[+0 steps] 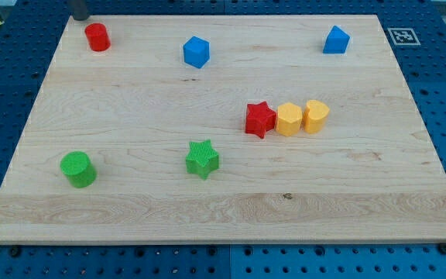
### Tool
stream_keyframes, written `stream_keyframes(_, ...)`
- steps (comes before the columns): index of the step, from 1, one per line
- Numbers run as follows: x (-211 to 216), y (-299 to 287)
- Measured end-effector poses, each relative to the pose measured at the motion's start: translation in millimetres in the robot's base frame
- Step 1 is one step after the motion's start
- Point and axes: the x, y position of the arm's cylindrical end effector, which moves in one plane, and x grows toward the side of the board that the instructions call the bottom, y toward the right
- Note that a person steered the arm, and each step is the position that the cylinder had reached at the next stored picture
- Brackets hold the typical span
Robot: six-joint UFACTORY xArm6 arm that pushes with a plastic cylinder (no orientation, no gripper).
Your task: Move the red circle diagonally below the bottom left side of the blue cube
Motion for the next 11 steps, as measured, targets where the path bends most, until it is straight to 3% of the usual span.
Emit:
stream_keyframes(5,62,30)
stream_keyframes(6,80,35)
stream_keyframes(8,124,103)
stream_keyframes(11,186,106)
